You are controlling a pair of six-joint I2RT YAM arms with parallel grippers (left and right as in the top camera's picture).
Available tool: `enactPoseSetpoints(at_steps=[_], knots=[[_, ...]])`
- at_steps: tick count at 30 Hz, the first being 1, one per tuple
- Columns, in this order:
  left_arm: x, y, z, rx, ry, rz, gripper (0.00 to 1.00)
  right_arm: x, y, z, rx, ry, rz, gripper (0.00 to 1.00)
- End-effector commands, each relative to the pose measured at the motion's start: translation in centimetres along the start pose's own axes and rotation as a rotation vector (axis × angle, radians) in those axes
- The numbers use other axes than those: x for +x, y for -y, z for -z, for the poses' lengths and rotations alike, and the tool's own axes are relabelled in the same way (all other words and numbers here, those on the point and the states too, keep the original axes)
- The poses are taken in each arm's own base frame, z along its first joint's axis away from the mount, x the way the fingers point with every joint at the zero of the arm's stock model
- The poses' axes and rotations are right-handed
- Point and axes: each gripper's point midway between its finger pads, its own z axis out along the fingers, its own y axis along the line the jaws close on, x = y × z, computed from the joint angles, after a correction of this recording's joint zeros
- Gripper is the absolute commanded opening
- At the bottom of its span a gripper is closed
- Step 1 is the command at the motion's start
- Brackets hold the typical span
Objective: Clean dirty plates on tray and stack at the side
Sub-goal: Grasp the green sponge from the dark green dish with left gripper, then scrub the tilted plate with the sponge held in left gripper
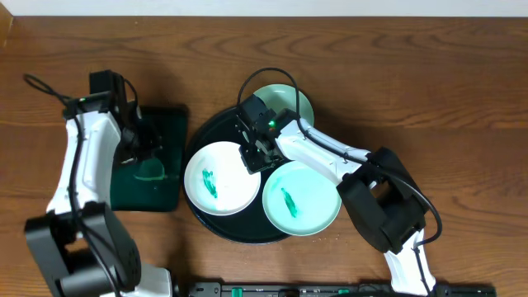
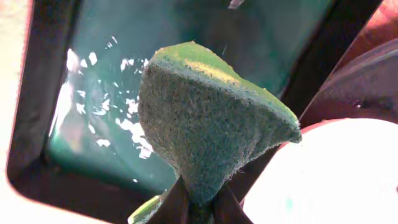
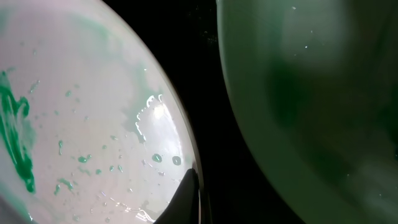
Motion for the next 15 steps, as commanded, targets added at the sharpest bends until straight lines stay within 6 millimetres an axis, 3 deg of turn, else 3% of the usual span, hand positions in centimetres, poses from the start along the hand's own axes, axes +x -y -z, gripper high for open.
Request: enactPoseSetpoints(at_steps=[1,5,9,15], knots=[[0.1,-1.4,-0.2,-0.086,0.005,0.088,0.07,0.1,-1.1,-0.6,-0.051,-0.020,0.021,0.01],[0.2,-0.6,-0.4,-0.061,-0.002,0.078,0.07,0.1,-1.1,-0.6,-0.051,-0.020,0.018,0.01],[1.6,1.8,-0.4,-0.030,-0.043,0.092,0.07,0.1,-1.0,-0.5,-0.054,-0.021,0.010,0.01],[4.3,8.1,-0.6,0.030,-0.080,0.042,0.07,0.0,-1.0,-0.5,-0.056,-0.021,-0.006,0.01]])
